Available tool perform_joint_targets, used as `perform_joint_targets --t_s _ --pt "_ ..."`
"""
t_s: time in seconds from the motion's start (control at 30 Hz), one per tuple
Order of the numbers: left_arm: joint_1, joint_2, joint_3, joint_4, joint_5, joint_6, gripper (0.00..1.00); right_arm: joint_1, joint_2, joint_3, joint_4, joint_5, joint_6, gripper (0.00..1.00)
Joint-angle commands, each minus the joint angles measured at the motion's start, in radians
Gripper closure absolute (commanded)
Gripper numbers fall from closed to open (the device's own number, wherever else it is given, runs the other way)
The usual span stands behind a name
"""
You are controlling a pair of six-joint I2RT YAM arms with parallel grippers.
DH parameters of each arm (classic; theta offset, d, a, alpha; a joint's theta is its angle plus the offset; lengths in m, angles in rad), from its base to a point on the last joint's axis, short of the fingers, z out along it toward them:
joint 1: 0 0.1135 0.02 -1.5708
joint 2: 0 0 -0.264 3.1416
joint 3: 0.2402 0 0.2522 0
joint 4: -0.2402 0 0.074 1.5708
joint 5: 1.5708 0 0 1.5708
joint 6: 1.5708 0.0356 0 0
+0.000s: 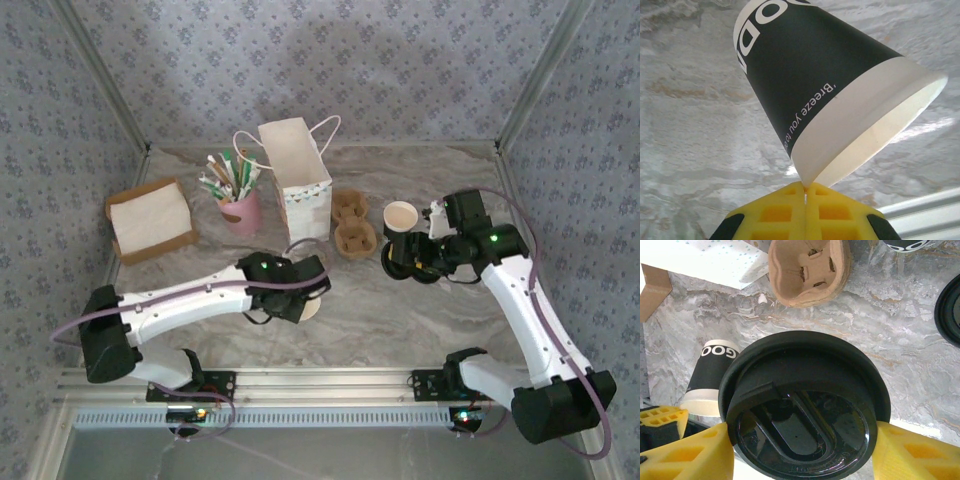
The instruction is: Pack the takeout coffee
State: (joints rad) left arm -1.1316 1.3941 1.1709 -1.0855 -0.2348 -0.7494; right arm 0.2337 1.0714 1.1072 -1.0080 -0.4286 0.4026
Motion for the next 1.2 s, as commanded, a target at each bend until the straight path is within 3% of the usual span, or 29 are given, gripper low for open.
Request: perform_joint_targets --t_s 0.0,0.3,0.63,1.17 --pt "0.057 -0.060 0.031 0.006 0.180 -0.029 1.00 -0.007 -0.024 0.015 -0.036 -0.025 -0.020 0.34" --pt "0.217 -0.122 -0.036 0.173 0.598 -0.136 1.00 -0.010 -0.030 0.021 -0.047 -0.044 -0.027 0.34" --pt "0.322 -0.099 -0.178 0.397 0.851 -0.272 1.00 -0.011 -0.024 0.022 -0.050 -0.061 -0.038 0.34" --pt "0.412 -0.006 -0.272 0.560 0.937 -0.325 1.00 0.002 0.001 0.026 -0.041 -0.069 -0.051 0.35"
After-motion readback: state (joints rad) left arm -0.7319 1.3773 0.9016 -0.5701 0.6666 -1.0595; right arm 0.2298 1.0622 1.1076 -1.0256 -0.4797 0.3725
